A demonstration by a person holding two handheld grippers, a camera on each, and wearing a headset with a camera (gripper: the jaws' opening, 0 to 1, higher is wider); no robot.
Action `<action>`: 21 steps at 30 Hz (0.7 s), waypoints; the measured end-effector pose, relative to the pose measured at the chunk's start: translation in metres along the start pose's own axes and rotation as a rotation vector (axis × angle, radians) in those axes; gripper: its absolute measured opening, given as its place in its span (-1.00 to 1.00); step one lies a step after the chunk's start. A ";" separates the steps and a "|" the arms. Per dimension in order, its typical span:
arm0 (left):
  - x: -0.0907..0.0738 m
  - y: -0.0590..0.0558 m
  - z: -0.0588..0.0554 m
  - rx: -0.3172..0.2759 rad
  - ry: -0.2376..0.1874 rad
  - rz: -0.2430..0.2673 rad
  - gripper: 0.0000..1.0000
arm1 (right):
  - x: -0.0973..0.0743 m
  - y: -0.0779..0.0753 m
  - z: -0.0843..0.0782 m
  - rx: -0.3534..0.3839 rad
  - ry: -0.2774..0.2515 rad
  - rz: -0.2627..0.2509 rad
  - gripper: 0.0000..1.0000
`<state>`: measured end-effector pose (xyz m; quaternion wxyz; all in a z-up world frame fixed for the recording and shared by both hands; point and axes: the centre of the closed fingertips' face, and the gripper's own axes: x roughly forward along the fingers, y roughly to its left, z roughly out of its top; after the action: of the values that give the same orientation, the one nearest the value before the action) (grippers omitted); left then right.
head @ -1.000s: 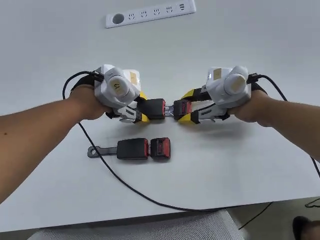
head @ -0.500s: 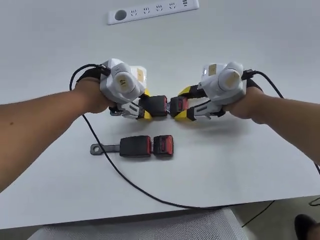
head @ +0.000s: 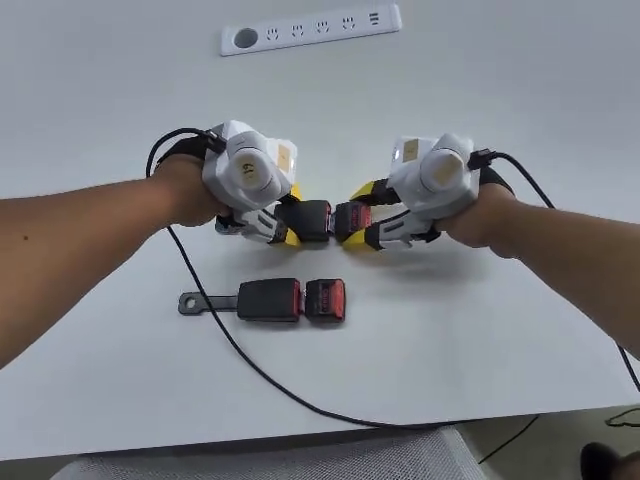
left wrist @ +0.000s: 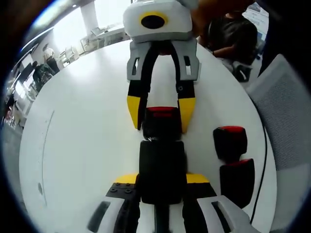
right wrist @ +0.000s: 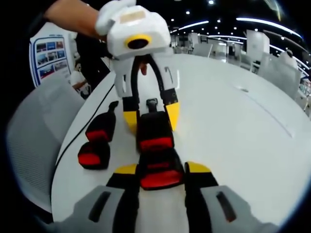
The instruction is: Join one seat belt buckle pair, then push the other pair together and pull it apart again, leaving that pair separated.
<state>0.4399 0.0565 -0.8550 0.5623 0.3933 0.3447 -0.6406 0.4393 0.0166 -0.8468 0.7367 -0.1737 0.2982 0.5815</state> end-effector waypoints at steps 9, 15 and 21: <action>-0.001 0.001 0.001 -0.004 0.013 0.002 -0.33 | 0.001 0.001 -0.001 -0.009 0.032 -0.008 -0.30; -0.001 0.001 0.001 -0.001 0.014 0.001 -0.33 | 0.000 0.002 -0.002 -0.016 0.040 -0.011 -0.30; -0.001 0.000 0.002 0.001 0.032 0.003 -0.32 | 0.000 0.002 -0.002 -0.028 0.050 -0.003 -0.30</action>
<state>0.4399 0.0549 -0.8529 0.5573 0.4042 0.3527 -0.6337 0.4367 0.0159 -0.8480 0.7275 -0.1991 0.3081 0.5798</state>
